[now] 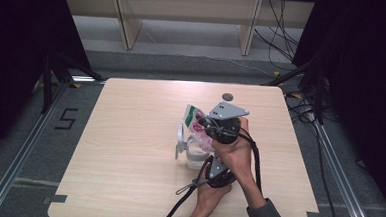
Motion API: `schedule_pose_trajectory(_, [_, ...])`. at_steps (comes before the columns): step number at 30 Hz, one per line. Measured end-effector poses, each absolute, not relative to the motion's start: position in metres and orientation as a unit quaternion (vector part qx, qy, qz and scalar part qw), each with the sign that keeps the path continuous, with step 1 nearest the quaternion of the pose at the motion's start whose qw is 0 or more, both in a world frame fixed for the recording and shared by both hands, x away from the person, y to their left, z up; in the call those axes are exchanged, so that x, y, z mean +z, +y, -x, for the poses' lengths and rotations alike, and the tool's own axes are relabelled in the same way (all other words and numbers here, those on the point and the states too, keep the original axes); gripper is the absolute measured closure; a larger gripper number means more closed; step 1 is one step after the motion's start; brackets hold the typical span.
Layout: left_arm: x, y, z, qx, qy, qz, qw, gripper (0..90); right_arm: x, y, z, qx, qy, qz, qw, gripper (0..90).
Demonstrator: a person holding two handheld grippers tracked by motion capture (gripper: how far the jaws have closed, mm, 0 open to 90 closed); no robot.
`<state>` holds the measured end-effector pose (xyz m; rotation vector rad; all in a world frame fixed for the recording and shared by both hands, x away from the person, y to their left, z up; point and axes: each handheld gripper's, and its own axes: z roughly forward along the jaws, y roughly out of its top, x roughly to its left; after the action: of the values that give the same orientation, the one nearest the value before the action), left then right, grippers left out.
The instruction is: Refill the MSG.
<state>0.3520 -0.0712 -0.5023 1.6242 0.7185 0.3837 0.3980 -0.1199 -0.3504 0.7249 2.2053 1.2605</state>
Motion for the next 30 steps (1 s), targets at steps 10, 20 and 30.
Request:
schedule_pose_trajectory(10, [-0.5003,-0.0712,-0.3505,0.174,0.309,-0.702,0.617,78.8,-0.3482,-0.1187,-0.3988,0.463,0.81,-0.265,0.244,90.0])
schedule_pose_trajectory(20, [-0.4996,-0.071,-0.3503,0.189,0.307,-0.706,0.61,78.9,-0.348,-0.1179,-0.3995,0.467,0.807,-0.265,0.246,90.0])
schedule_pose_trajectory(30, [-0.4988,-0.0715,-0.3496,0.184,0.307,-0.701,0.617,78.9,-0.3476,-0.1181,-0.3997,0.469,0.804,-0.273,0.244,90.0])
